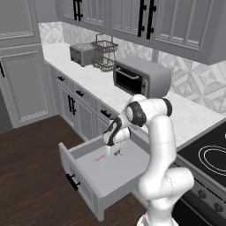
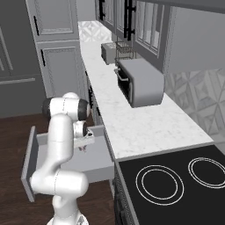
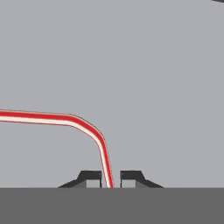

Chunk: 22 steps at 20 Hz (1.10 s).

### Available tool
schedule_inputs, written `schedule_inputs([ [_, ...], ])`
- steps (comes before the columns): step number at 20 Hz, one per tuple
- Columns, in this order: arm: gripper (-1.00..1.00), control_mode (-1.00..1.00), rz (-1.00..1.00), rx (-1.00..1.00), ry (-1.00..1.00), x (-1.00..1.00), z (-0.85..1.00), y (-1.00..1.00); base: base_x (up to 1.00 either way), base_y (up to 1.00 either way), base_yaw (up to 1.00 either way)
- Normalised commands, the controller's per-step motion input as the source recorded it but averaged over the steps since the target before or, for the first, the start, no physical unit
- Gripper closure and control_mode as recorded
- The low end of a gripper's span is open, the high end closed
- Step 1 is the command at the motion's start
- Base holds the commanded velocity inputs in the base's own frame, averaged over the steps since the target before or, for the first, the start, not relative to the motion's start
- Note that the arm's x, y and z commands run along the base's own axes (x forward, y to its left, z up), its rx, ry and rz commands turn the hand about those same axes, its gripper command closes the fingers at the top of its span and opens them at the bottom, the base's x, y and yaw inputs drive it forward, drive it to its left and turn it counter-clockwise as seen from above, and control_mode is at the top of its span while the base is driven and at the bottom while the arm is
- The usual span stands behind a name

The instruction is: Take a straw from the drawer in front and place it inside the glass cup on the dining counter.

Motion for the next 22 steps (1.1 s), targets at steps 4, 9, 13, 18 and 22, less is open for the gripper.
schedule_inputs([
  [4, 1.0, -1.0, 0.0, 0.0, -0.15, -0.64, 0.83, 0.0, 0.0, 0.0, 0.0],
  [9, 1.0, -1.0, -0.01, 0.03, -0.14, -0.55, 1.0, 0.0, 0.0, 0.0, 0.0],
  [13, 1.0, -1.0, -0.03, 0.07, -0.04, -0.17, 1.0, 0.0, 0.0, 0.0, 0.0],
  [18, 1.0, -1.0, -0.04, 0.11, 0.0, 0.01, 1.0, 0.0, 0.0, 0.0, 0.0],
  [22, 1.0, -1.0, -0.06, 0.09, 0.0, 0.06, 1.0, 0.0, 0.0, 0.0, 0.0],
])
